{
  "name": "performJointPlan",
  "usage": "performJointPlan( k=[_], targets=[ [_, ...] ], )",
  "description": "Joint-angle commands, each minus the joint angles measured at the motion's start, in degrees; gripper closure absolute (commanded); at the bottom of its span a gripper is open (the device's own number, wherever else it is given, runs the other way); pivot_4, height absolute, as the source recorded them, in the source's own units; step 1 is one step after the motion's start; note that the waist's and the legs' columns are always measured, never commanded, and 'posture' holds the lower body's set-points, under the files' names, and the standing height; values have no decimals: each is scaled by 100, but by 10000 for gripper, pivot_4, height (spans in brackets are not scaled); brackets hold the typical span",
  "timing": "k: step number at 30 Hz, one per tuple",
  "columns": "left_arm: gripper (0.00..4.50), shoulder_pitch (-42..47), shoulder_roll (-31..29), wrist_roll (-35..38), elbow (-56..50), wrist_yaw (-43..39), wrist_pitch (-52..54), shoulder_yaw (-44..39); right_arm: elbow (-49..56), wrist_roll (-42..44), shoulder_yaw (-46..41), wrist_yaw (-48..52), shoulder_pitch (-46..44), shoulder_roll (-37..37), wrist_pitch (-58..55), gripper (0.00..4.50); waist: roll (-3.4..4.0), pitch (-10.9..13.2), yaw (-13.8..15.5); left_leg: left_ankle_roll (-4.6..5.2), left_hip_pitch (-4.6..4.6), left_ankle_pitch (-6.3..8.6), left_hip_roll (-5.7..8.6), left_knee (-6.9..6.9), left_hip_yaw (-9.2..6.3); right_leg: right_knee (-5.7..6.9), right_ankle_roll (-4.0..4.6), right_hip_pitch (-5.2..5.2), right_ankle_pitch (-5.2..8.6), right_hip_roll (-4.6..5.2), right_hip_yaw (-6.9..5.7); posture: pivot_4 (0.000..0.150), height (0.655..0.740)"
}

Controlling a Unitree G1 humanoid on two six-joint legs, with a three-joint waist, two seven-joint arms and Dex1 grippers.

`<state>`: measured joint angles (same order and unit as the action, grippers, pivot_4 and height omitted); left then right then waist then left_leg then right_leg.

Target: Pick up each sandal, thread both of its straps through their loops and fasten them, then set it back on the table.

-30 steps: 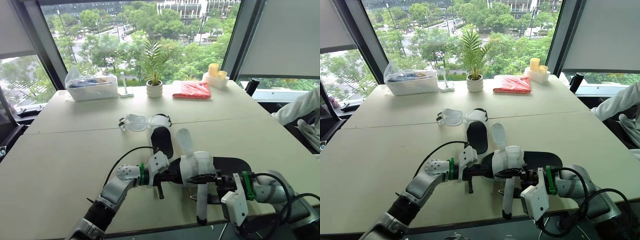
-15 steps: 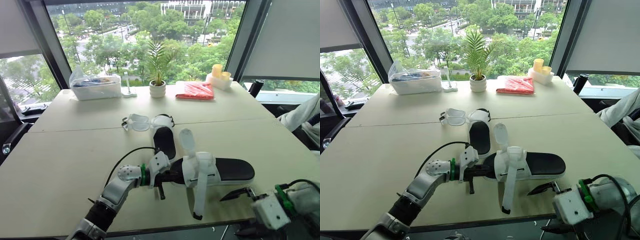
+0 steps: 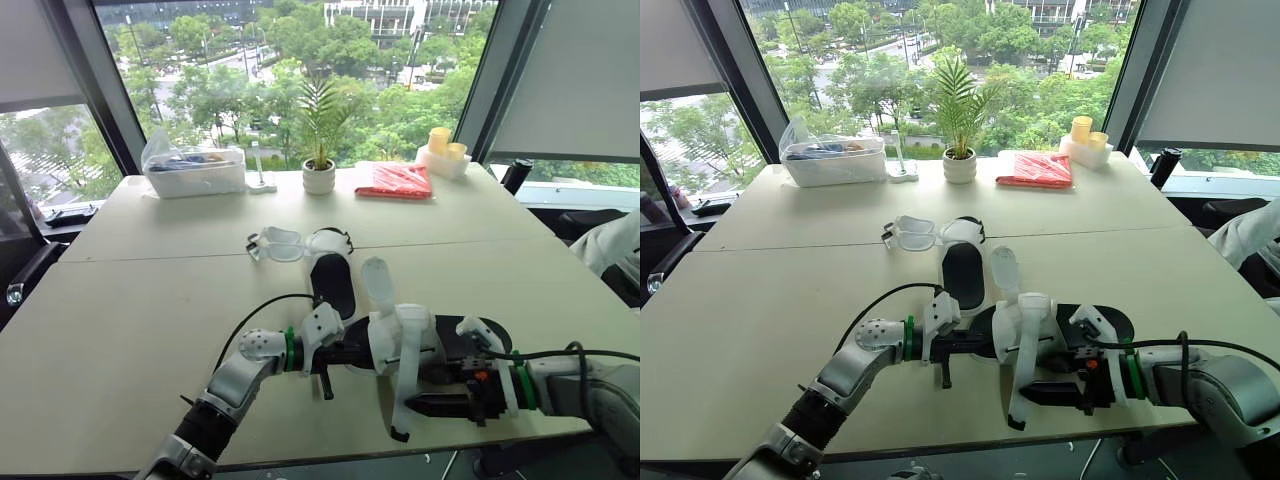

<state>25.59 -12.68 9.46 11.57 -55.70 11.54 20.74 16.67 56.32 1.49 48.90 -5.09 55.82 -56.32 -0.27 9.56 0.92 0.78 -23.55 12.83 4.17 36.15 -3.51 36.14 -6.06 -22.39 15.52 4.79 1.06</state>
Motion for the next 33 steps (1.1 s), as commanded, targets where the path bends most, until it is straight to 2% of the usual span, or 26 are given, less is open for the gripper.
performJointPlan(
  k=[1, 6, 9, 10, 14, 16, 19, 24, 27, 30, 33],
  targets=[
    [45000, -43, -36, -130, 175, 17, 35, 57, 189, 473, -281, -360, -45, -297, -561, 211, 0, 0, -5, 0, 0, 0, 0, 0, 0, 0, 0, 0, 0, 0, 0, 1500, 7400],
    [45000, -63, -47, -140, 154, 16, 29, 65, 127, 814, -529, -895, -178, -843, -1022, 211, 1, -1, -5, 1, 0, 0, 0, -1, 0, -1, 0, 0, 0, 0, 0, 1500, 7400],
    [45000, -87, -58, -142, 127, 18, 34, 72, 114, 834, -618, -1088, -231, -1037, -1149, 8393, 1, -1, -5, 1, 0, 1, 0, -2, 0, 0, -4, -2, -2, 0, 0, 1500, 7400],
    [45000, -91, -61, -140, 118, 14, 37, 74, 115, 857, -665, -1136, -229, -1093, -1183, 12517, 1, -1, -4, 1, -1, 1, 0, -1, 0, 0, -4, -2, -2, 0, 0, 1500, 7400],
    [45000, -114, -62, -134, 94, 14, 40, 81, 141, 1066, -883, -1248, -240, -1190, -1394, 35008, 1, -1, -7, 1, -1, 1, 0, -2, 0, -1, -4, -3, -2, 0, 0, 1500, 7400],
    [45000, -131, -58, -124, 73, 18, 57, 81, 185, 1203, -1011, -1207, -314, -1109, -1535, 44769, 1, -1, -9, 1, -2, 1, 0, -2, 0, -1, -4, -3, -2, 0, -1, 1500, 7400],
    [45000, -165, -47, -110, 39, 30, 81, 83, 281, 1407, -1196, -935, -478, -796, -1722, 44769, 2, -1, -9, 2, -2, 1, 0, -2, 1, -1, -4, -3, -2, 0, 0, 1500, 7400],
    [45000, -204, -35, -95, -10, 64, 126, 69, -64, 1989, -1376, -481, -1367, -141, -2321, 44769, 2, -1, -15, 3, -3, 2, 0, -2, 3, -2, 2, -4, 1, 0, 0, 1500, 7400],
    [45000, -198, -26, -95, -11, 85, 139, 59, -675, 1704, -1058, -265, -2408, 101, -2542, 44769, 2, -1, -19, 5, -5, 3, -1, -2, 3, -5, 8, -5, 5, 0, -1, 1500, 7400],
    [45000, -174, 1, -104, 7, 117, 139, 55, -1715, 1131, -533, 38, -3396, 6, -2605, 44769, 2, -1, -17, 6, -8, 4, 0, -2, 5, -7, 9, -8, 5, 2, -1, 1500, 7400],
    [45000, -176, 29, -105, 7, 131, 142, 55, -2481, 419, 25, 430, -3973, -133, -2317, 44769, 2, -2, -7, 7, -21, 4, 0, -3, 5, -10, 10, -18, 5, 5, -3, 1500, 7400]
  ],
)
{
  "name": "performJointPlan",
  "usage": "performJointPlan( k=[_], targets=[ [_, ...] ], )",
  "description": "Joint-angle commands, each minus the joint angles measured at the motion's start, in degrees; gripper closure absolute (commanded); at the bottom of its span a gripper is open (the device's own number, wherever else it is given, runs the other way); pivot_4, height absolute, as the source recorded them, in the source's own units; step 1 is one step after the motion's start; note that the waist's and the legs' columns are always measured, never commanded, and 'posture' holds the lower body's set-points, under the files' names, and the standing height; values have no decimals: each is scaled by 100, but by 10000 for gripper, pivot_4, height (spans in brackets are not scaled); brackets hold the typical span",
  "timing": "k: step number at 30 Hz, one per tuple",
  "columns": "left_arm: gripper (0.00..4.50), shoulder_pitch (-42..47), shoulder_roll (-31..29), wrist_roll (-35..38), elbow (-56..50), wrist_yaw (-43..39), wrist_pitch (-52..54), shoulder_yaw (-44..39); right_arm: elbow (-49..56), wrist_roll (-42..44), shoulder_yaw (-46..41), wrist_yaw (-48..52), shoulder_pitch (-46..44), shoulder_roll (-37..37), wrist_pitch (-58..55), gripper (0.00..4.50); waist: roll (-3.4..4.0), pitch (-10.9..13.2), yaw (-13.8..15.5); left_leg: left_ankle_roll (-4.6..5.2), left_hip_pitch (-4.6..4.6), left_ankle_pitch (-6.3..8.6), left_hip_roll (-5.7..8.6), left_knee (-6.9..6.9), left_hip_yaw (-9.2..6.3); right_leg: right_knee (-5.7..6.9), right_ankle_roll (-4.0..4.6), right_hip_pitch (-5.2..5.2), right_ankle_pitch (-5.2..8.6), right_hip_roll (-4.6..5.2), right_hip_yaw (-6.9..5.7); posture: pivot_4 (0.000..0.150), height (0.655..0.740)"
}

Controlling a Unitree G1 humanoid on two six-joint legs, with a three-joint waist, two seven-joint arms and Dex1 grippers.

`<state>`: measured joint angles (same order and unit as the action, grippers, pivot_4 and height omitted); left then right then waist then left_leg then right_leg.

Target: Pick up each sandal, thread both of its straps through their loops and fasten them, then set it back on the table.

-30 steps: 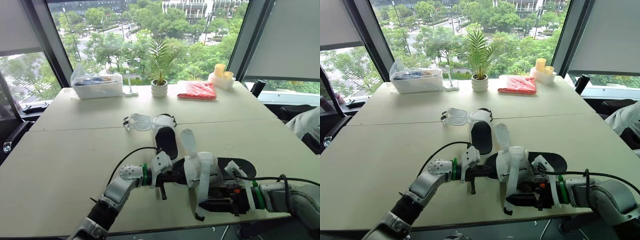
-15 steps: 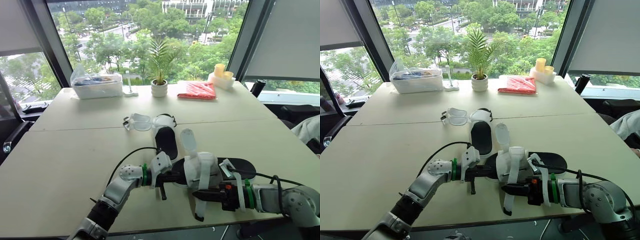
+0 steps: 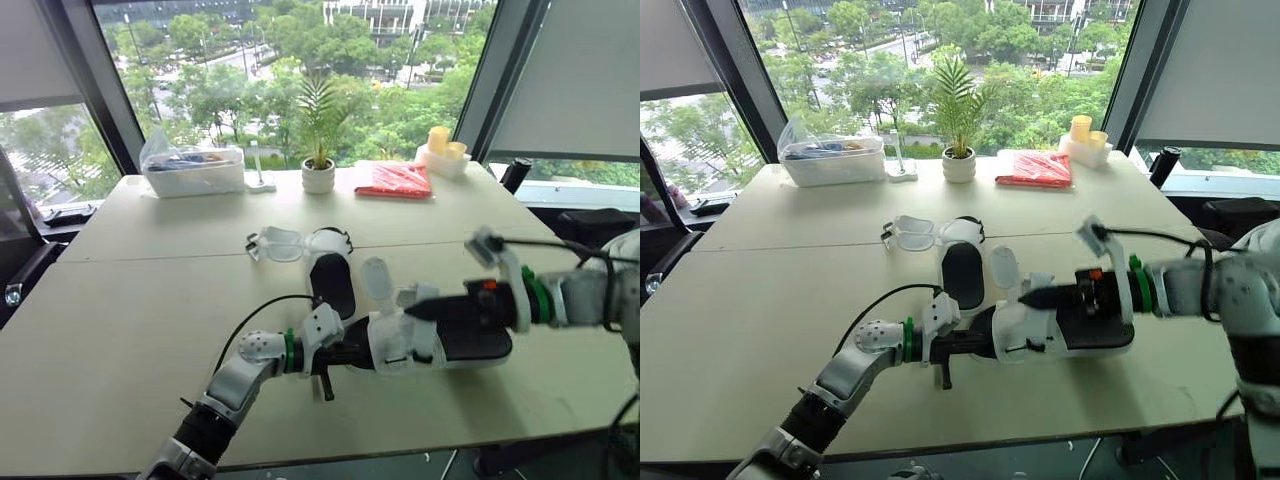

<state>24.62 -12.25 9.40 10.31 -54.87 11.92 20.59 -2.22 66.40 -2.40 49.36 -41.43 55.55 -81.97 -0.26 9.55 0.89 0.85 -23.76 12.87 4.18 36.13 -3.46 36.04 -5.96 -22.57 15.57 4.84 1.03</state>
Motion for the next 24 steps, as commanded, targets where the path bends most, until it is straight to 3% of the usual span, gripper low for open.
performJointPlan(
  k=[1, 9, 17, 24],
  targets=[
    [45000, -90, -4, -98, 117, 56, 112, 73, -894, -889, 665, 556, -531, -184, 406, 44769, 2, -1, -6, 1, -8, 1, 0, 1, 1, 0, -1, -8, -1, 1, 1, 1500, 7400],
    [45000, -173, 3, -99, -5, 135, 172, 50, -1946, -2660, 2136, 1999, -1134, -357, 1485, 44769, 5, -3, -4, 1, -68, 1, 13, 10, 4, 8, -39, -71, -29, 6, 3, 1500, 7400],
    [45000, -244, -4, -72, -112, 230, 240, 32, -2582, -3772, 2525, 2849, -1350, -515, 2280, 44769, 6, -3, -11, -1, -66, 2, 14, 9, 3, 9, -38, -71, -30, 6, 3, 1500, 7400],
    [45000, -281, -27, -72, -178, 253, 264, 34, -2229, -4102, 2463, 3301, -1333, -484, 2460, 44769, 7, -4, -11, -2, -66, 2, 15, 9, 3, 9, -38, -72, -31, 6, 3, 1500, 7400]
  ],
)
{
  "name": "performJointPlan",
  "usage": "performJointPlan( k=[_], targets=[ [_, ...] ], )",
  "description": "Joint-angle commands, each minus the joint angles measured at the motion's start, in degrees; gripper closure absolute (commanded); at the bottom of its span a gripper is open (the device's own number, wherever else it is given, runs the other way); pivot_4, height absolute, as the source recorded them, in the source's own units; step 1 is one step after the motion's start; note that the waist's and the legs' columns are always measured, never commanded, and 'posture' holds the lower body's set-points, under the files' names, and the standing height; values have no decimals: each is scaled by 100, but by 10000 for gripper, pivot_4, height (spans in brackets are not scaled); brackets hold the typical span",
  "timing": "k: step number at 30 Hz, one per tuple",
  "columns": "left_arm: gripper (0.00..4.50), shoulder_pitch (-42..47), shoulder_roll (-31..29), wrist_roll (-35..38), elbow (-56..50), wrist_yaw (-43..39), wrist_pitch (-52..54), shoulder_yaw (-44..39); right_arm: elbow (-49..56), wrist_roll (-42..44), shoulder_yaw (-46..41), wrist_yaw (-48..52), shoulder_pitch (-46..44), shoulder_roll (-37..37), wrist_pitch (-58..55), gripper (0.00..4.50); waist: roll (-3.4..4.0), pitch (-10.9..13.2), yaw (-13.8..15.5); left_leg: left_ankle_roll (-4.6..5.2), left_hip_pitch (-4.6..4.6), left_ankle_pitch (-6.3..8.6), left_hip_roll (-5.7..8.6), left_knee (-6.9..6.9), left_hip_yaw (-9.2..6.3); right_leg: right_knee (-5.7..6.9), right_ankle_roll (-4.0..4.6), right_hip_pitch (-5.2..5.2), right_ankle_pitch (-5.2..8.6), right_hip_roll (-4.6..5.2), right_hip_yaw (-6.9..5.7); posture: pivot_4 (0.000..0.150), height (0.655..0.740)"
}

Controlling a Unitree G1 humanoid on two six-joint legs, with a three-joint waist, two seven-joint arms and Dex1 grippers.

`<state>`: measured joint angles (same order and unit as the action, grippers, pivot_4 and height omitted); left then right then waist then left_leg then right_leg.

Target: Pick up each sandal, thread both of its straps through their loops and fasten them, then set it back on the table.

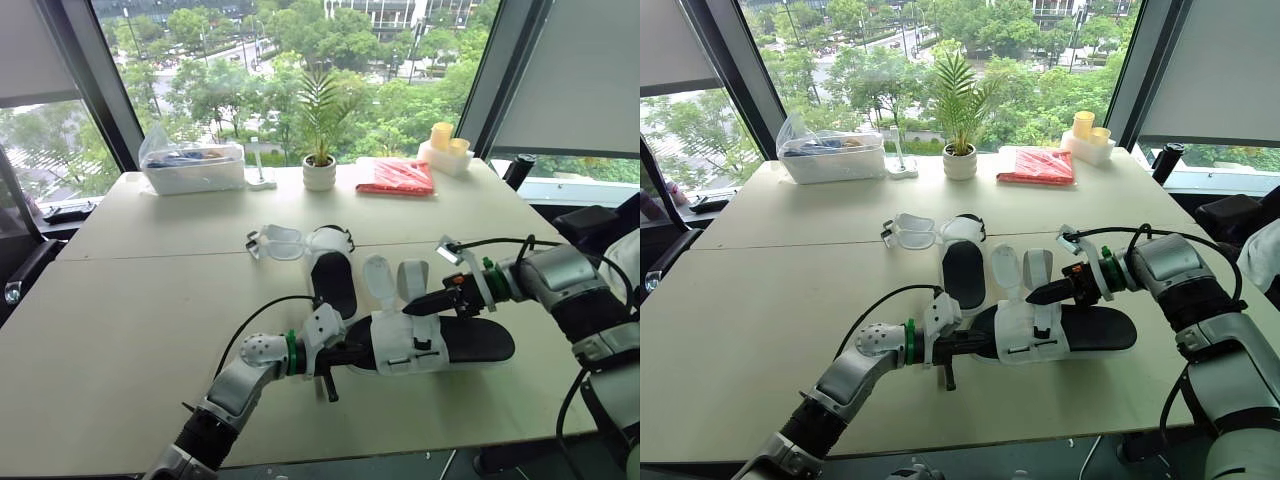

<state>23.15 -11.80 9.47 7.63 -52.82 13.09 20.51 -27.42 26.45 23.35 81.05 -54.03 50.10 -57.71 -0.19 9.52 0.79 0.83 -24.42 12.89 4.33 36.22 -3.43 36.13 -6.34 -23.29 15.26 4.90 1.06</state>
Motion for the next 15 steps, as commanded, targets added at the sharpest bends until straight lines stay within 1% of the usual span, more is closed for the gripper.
performJointPlan(
  k=[1, 7, 15],
  targets=[
    [45000, -142, -74, -78, 79, 50, 150, 44, 390, -118, -137, 173, -47, 78, 30, 44769, 1, 0, 0, 0, 0, 0, 0, -1, 0, 0, 0, -1, 0, 0, 0, 1500, 7400],
    [45000, -152, -82, -81, 48, 67, 162, 52, 1113, -158, -338, 236, 399, 161, 263, 44769, 1, 0, 3, -1, 0, 1, 0, -2, -1, 0, 0, -1, 0, 0, 0, 1500, 7400],
    [45000, -176, -90, -75, 8, 74, 184, 67, 1778, -130, -599, 277, 819, 299, 398, 44769, 1, -1, -2, -1, 0, 0, 0, -7, -1, 1, -1, -5, -1, 0, 0, 1500, 7400]
  ],
)
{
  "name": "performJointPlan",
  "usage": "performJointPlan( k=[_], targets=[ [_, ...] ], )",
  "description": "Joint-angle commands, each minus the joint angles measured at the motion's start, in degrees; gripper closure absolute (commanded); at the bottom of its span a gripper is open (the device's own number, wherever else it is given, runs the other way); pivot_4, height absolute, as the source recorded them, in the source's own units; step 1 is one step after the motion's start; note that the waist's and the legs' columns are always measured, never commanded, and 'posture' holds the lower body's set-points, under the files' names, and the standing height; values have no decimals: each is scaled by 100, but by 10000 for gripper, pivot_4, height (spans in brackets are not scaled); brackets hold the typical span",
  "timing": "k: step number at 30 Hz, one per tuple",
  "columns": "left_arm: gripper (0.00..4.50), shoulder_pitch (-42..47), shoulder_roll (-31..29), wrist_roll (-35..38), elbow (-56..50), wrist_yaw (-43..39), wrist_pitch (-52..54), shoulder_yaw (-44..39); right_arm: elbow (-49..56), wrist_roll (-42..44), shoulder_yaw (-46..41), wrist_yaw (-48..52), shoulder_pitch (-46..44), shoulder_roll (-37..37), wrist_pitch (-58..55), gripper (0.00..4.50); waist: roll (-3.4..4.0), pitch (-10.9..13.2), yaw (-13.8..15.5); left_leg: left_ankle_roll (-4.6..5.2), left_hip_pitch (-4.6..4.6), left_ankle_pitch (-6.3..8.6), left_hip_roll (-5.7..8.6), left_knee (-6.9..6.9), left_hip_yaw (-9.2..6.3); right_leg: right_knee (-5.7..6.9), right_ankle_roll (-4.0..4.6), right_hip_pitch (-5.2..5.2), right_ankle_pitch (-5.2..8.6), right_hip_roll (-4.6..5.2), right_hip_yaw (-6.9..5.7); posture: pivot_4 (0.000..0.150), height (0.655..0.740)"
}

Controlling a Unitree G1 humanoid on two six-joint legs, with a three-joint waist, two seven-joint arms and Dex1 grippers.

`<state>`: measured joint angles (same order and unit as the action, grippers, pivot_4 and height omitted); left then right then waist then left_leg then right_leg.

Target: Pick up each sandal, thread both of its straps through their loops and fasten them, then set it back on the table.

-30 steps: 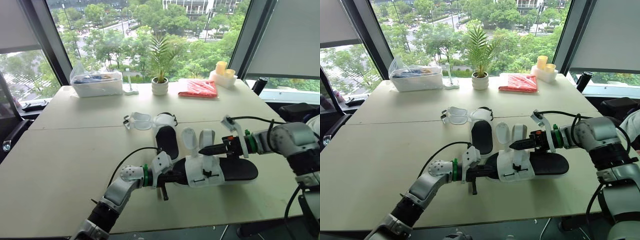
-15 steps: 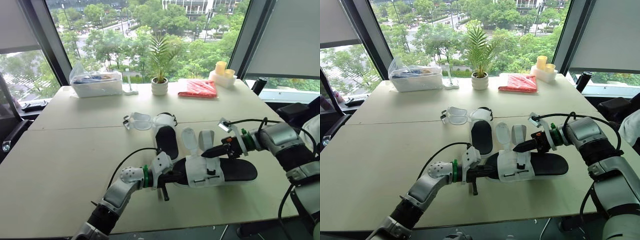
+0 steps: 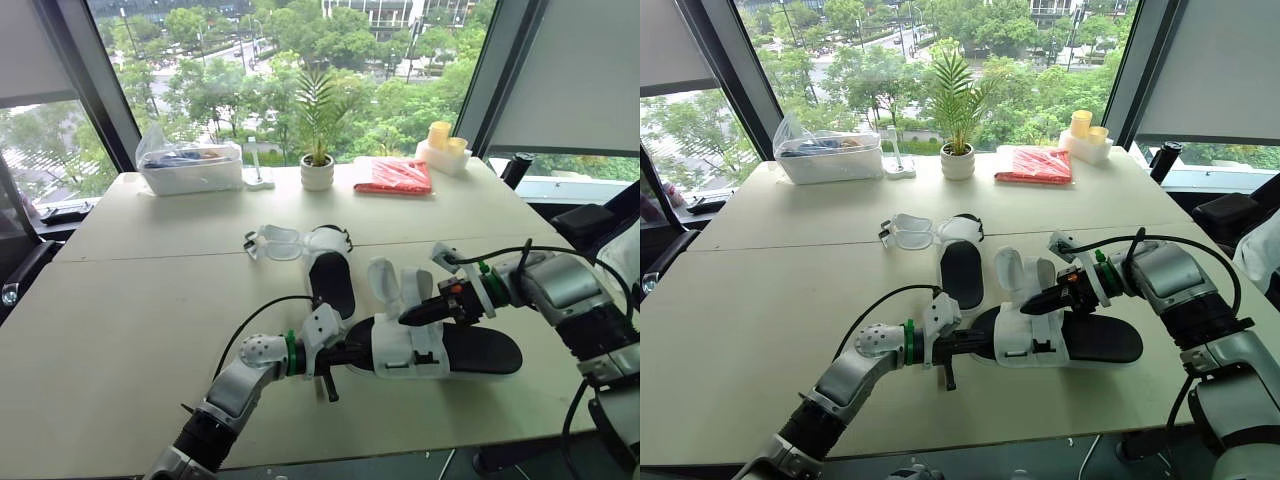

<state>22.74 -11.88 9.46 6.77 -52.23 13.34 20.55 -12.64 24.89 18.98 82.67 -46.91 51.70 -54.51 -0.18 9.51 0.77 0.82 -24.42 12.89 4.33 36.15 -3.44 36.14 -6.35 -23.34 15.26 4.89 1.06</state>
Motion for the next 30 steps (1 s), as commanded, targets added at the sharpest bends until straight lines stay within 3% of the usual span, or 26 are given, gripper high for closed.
performJointPlan(
  k=[1, 18, 30],
  targets=[
    [45000, -139, -80, -70, 90, 17, 168, 61, 361, 25, -191, 112, 157, 157, 125, 44769, 0, 0, 0, 0, 0, 0, 0, 0, 0, 0, 0, 0, 0, 0, 0, 1500, 7400],
    [45000, -167, -47, -25, 70, 24, 246, 55, 1288, 311, -794, -76, 561, 263, -75, 44769, 0, 0, 2, 0, 0, 0, 0, 1, 0, 0, 0, 1, 0, 0, 0, 1500, 7400],
    [45000, -100, -21, -12, 134, 37, 233, 68, 1892, 266, -761, -225, 1163, 511, 98, 44769, 0, 0, 7, 1, 0, 0, 0, 3, 0, 1, 0, 2, 0, 0, 0, 1500, 7400]
  ],
)
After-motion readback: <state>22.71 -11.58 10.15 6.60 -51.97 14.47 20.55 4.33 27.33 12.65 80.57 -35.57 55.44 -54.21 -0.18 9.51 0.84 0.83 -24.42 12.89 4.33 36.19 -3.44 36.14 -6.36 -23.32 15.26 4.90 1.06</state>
